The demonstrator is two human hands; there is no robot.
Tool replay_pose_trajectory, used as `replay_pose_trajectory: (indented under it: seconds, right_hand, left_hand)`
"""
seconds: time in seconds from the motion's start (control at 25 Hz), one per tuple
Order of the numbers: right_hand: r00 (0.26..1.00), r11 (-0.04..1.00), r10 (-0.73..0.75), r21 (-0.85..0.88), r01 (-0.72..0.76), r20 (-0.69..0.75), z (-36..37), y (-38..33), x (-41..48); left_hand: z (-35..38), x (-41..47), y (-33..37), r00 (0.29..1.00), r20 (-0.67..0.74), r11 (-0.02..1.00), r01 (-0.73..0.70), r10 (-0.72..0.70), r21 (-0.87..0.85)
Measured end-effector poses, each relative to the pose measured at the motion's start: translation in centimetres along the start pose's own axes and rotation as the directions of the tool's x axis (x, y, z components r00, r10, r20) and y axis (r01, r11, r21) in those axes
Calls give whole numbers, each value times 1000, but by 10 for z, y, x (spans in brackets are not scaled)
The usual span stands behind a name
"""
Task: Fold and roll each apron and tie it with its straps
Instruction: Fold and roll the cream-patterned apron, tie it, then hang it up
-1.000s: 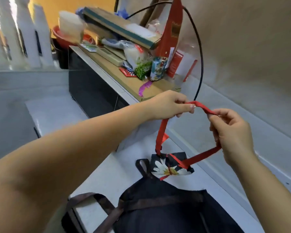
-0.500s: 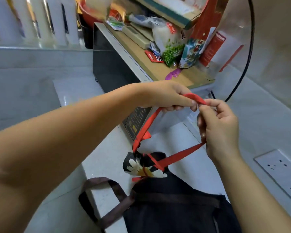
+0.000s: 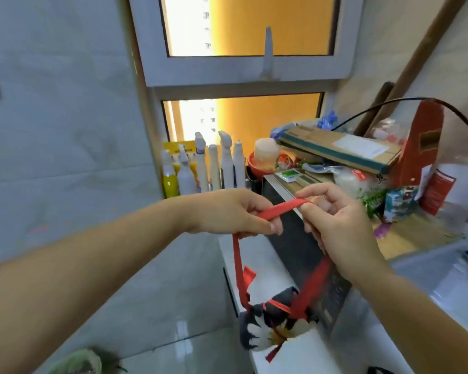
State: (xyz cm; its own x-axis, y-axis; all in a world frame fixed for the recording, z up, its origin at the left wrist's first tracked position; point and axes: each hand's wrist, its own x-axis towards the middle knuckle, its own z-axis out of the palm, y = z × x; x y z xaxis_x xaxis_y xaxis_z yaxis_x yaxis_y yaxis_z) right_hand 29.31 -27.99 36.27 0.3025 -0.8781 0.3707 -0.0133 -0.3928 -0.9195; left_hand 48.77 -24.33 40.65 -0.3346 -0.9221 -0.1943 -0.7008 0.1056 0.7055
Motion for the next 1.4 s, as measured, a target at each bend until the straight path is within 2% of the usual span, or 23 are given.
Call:
replay_pose_trajectory:
  seconds: [0.2, 0.32, 0.4, 0.52, 0.64, 0.76, 0.84, 0.92, 1.0, 1.08, 1.12, 1.24, 1.4]
  right_hand:
    - [981, 993, -79, 99, 62, 179, 107, -57, 51]
    - [948, 977, -163, 180, 116, 275, 192, -88, 85]
    - [929, 961, -228, 218, 168, 290, 252, -107, 111]
    - [924, 938, -280, 282, 204, 262, 336, -133, 158]
    - [924, 926, -275, 330, 182, 265, 405, -160, 204]
    - [916, 885, -303, 435, 168, 262, 453, -196, 244]
    - [915, 866, -342, 450, 217, 216, 474, -221, 272]
    - [906, 873, -399, 363, 327, 144, 486, -244, 295]
    - [872, 864, -483, 201, 462, 72, 494, -264, 314]
    - [793, 794, -608, 26, 608, 41, 502, -279, 333]
    - [737, 734, -675, -65, 676, 39, 505, -287, 343]
    - [622, 602, -782, -208, 771, 43, 512, -309, 375]
    - [596, 579, -802, -207, 788, 28, 523, -343, 410]
  left_hand:
    - [-100, -94, -30, 970, -221, 992, 118, -105, 47]
    - [-158, -158, -69, 917, -381, 989, 141, -114, 43]
    - [-200, -196, -105, 871, -481, 989, 139, -103, 41]
    - [-268, -242, -149, 799, -596, 997, 73, -73, -25]
    - [-334, -274, -173, 709, -705, 994, -62, -22, -94]
    - [-394, -292, -182, 621, -779, 986, -164, 85, -23]
    - [-428, -297, -184, 561, -812, 976, -214, 162, 47]
    - [-455, -296, -182, 490, -847, 977, -158, 203, 143]
    - [-478, -292, -178, 412, -871, 950, 38, 267, 309]
    - [-503, -283, -174, 333, -861, 845, 249, 385, 474]
    - [-517, -279, -172, 290, -851, 798, 311, 438, 517]
    - [-554, -267, -168, 209, -842, 760, 364, 498, 539]
    - [-594, -259, -156, 121, -862, 791, 350, 492, 501]
